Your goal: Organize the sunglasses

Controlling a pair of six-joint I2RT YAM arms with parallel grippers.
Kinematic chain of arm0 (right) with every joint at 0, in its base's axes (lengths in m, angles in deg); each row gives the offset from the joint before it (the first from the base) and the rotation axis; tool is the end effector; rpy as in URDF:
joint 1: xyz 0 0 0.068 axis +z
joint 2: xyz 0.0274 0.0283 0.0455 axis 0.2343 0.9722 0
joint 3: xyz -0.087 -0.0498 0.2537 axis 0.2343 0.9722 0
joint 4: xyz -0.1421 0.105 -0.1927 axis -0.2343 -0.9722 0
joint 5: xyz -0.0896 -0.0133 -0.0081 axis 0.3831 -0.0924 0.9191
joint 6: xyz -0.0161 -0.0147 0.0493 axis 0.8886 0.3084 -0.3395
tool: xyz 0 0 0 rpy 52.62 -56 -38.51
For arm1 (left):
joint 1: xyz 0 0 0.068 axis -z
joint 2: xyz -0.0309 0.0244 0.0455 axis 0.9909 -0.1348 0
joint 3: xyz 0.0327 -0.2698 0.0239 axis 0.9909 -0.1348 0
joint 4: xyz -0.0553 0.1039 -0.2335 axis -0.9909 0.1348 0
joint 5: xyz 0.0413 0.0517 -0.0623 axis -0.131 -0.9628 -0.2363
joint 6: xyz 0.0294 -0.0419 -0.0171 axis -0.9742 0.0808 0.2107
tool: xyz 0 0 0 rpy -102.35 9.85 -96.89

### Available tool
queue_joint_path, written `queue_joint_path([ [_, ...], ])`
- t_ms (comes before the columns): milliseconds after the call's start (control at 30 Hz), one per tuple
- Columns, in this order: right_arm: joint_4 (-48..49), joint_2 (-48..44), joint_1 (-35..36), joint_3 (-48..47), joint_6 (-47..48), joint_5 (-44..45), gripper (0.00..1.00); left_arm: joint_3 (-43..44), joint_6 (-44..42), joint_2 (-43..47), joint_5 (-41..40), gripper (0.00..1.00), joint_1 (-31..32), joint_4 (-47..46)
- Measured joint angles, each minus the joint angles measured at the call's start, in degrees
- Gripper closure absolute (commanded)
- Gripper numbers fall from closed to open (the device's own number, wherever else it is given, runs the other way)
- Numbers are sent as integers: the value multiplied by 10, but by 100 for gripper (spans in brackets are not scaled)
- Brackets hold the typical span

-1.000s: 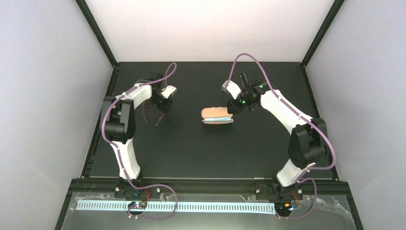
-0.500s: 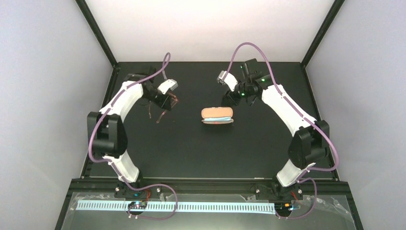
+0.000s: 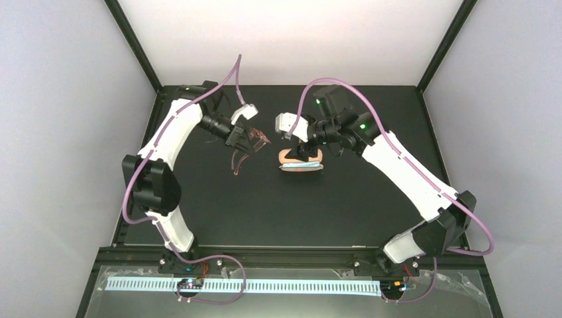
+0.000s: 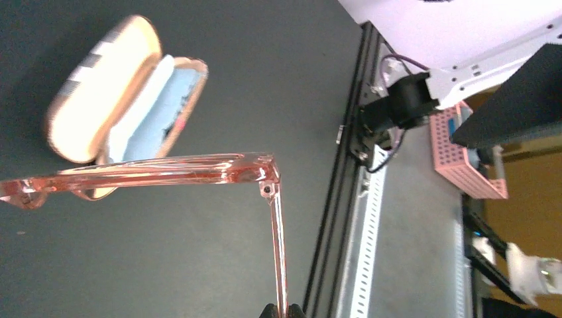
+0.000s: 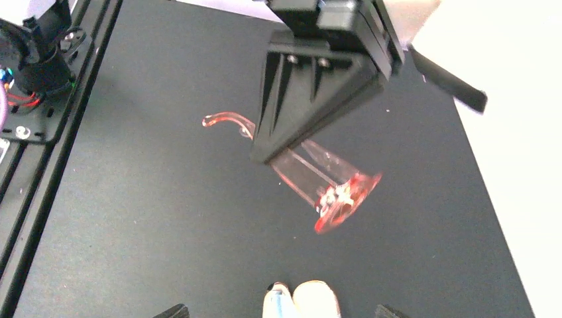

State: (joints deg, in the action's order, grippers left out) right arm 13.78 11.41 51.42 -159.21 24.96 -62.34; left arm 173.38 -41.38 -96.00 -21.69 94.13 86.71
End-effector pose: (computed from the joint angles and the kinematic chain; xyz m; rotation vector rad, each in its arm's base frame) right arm 0.2388 0.2094 0.3837 -1.6271 1.5354 0.6060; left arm 0.3140 -0.0961 0.3209 1.1141 2.3023 -1.2984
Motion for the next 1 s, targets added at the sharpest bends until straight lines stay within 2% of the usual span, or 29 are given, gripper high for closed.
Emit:
queue_joint_path([
  [333, -14, -7, 107, -3, 56, 130, 26, 1, -15, -17, 59, 98, 51, 54],
  [633, -34, 0, 150, -2, 85, 205, 32, -20, -9, -23, 79, 98, 92, 60],
  [733, -36, 0, 164, 3, 93, 228, 36, -20, -8, -23, 84, 98, 100, 61],
  [867, -39, 0, 177, 13, 101, 250, 50, -24, -5, -23, 87, 98, 109, 61],
  [1000, -40, 1, 183, 16, 106, 267, 54, -30, -4, -23, 87, 98, 123, 61],
])
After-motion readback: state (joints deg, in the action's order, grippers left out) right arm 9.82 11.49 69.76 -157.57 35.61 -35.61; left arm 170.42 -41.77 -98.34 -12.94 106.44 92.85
